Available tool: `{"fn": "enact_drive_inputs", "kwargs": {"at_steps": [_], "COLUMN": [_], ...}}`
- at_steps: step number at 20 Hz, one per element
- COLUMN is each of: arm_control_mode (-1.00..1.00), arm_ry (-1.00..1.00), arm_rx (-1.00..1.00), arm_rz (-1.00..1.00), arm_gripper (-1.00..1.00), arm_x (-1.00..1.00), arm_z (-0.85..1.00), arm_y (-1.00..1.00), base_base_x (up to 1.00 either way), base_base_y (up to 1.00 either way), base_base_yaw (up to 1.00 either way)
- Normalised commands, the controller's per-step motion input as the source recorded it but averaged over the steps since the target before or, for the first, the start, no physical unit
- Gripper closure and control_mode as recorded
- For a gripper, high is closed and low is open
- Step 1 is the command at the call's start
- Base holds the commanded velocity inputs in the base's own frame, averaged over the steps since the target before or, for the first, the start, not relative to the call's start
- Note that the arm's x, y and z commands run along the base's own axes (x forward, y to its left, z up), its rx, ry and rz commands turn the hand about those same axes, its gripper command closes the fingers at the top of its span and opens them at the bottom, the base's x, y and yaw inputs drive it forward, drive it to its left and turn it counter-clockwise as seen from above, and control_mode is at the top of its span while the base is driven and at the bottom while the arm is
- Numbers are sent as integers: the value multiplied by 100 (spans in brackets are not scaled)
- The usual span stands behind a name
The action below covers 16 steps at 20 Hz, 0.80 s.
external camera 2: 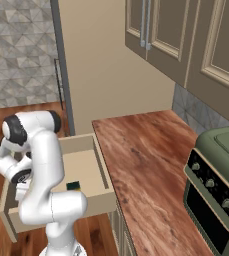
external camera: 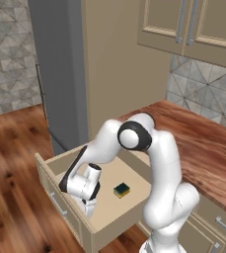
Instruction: Restock the sink supplies by placing the sponge and soap dispenser on the counter and next to the sink. Make sure the soap dispenser is upright.
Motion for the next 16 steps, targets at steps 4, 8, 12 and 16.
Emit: {"fn": "enact_drive_inputs", "kwargs": {"at_steps": [4,8,12,16], "arm_control_mode": [-100,-100,-100,-100], "arm_ry": [0,0,0,0], "arm_rx": [0,-2,-8,-14], "arm_rz": [-6,-1,0,0], "arm_gripper": [-100,-100,-100,-100], "arm_x": [45,61,55,44], "arm_z": [29,6,-2,-12], "arm_y": [-95,-93,-61,-35], "base_base_x": [0,0,0,0], "base_base_y": [0,0,0,0], "base_base_yaw": [0,0,0,0]}}
